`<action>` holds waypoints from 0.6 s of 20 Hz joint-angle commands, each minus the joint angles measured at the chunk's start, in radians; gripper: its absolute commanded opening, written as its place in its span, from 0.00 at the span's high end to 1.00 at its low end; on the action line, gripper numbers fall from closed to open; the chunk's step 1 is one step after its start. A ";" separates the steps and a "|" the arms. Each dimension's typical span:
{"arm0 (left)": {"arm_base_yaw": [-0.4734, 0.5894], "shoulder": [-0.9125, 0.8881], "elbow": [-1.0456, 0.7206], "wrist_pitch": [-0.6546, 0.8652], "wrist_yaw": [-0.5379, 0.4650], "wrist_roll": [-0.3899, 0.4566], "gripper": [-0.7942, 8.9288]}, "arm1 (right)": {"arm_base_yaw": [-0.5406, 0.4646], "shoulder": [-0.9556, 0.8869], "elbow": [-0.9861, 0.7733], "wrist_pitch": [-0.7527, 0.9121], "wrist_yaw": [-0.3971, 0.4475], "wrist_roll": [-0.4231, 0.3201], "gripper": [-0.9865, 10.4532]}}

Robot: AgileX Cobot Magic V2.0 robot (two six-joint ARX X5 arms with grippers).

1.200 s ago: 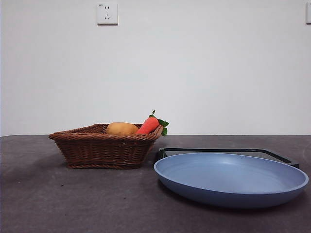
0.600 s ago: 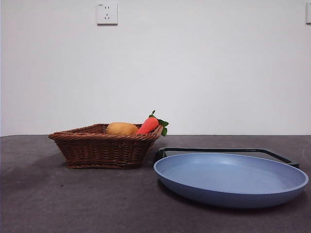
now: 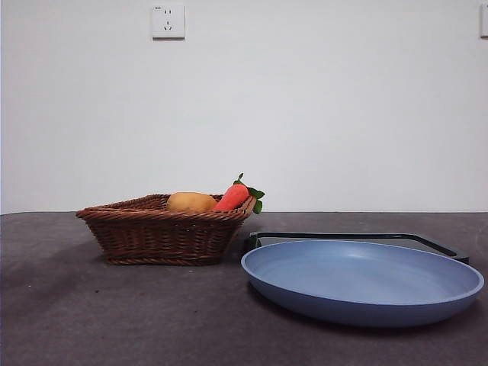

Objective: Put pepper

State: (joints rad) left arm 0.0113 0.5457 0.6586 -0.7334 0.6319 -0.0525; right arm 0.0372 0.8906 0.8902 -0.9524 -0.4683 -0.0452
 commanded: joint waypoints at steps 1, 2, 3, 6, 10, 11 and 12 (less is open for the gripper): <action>0.001 0.002 0.016 0.013 0.005 -0.001 0.57 | 0.019 0.110 0.016 0.038 0.003 0.003 0.65; 0.001 0.002 0.016 0.018 0.005 -0.001 0.57 | 0.027 0.162 0.016 0.057 0.004 0.003 0.66; 0.001 0.002 0.016 0.021 0.004 -0.001 0.57 | 0.037 0.214 0.016 0.080 0.005 0.003 0.66; 0.001 0.002 0.016 0.023 0.004 -0.003 0.57 | 0.073 0.372 0.016 0.145 0.042 0.003 0.68; 0.002 0.002 0.016 0.023 0.004 -0.003 0.57 | 0.106 0.524 0.016 0.204 0.109 -0.001 0.68; 0.001 0.002 0.016 0.023 0.004 -0.004 0.57 | 0.110 0.546 0.016 0.220 0.109 -0.001 0.68; 0.001 0.002 0.016 0.023 0.003 -0.004 0.57 | 0.117 0.575 0.016 0.243 0.111 -0.001 0.68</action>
State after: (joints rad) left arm 0.0113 0.5457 0.6586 -0.7231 0.6319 -0.0528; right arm 0.1490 1.4506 0.8902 -0.7151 -0.3618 -0.0448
